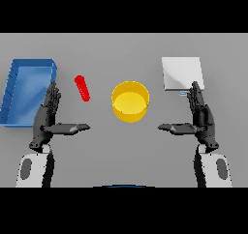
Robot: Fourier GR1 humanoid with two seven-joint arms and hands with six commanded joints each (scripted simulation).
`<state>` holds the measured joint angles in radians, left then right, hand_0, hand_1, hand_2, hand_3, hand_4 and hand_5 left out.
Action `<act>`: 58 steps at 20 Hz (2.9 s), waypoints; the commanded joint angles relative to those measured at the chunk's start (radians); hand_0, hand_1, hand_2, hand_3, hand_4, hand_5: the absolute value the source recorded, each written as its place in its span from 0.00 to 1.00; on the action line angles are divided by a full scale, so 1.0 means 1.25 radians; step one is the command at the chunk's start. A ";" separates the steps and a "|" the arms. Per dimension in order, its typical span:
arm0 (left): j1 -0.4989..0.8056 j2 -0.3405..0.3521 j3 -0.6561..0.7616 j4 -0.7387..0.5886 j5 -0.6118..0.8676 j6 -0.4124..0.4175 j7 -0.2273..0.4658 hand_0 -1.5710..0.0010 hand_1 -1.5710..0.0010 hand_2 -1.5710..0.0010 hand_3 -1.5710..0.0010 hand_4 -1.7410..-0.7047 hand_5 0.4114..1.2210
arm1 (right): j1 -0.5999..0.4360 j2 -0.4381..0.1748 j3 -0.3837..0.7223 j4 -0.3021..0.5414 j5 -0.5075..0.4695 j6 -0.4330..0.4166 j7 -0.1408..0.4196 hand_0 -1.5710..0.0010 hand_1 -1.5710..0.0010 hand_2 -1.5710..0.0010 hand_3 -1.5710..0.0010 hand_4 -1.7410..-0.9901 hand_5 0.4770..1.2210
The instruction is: Pick up the red beaker and tilt it to pour out 1 green nut into yellow bowl. Pick up the yellow bowl and place it on the metallic measuring scale.
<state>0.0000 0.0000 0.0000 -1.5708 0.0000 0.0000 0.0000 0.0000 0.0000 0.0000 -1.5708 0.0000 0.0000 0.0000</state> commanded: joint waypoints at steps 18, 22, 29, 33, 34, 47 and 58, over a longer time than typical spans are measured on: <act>0.089 0.038 -0.094 -0.114 -0.100 -0.021 0.034 1.00 1.00 1.00 1.00 0.54 0.30 | 0.044 -0.056 0.066 -0.070 0.104 0.010 -0.048 1.00 1.00 1.00 1.00 0.62 0.18; 0.013 0.029 -0.078 -0.034 -0.115 -0.001 0.051 1.00 1.00 1.00 1.00 0.53 0.31 | 0.029 -0.066 0.058 -0.069 0.089 0.025 -0.043 1.00 1.00 1.00 1.00 0.60 0.20; -0.151 0.025 -0.025 0.161 -0.125 0.032 0.018 1.00 1.00 1.00 1.00 0.51 0.29 | 0.031 -0.061 0.061 -0.051 0.095 0.026 -0.053 1.00 1.00 1.00 1.00 0.60 0.19; -0.223 0.014 -0.002 0.271 -0.122 0.042 -0.038 1.00 1.00 1.00 1.00 0.49 0.28 | 0.025 -0.070 0.048 -0.054 0.083 0.029 -0.050 1.00 1.00 1.00 1.00 0.58 0.21; -0.236 0.011 -0.007 0.290 -0.135 0.049 -0.043 1.00 1.00 1.00 1.00 0.50 0.28 | 0.026 -0.067 0.052 -0.044 0.092 0.025 -0.043 1.00 1.00 1.00 1.00 0.59 0.21; -0.386 -0.018 0.056 0.518 -0.131 0.106 -0.151 0.78 0.80 0.79 0.85 0.34 0.44 | 0.014 -0.069 0.044 -0.047 0.101 0.007 -0.027 1.00 1.00 1.00 1.00 0.59 0.23; -0.415 -0.026 0.045 0.541 -0.129 0.123 -0.175 0.07 0.07 0.07 0.13 0.19 0.94 | 0.013 -0.067 0.046 -0.047 0.104 0.005 -0.028 1.00 1.00 1.00 1.00 0.60 0.23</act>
<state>-0.5193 -0.0328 0.0565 -0.8943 -0.1598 0.1526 -0.2215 0.0159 -0.0832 0.0578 -1.6296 0.1301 0.0060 -0.0336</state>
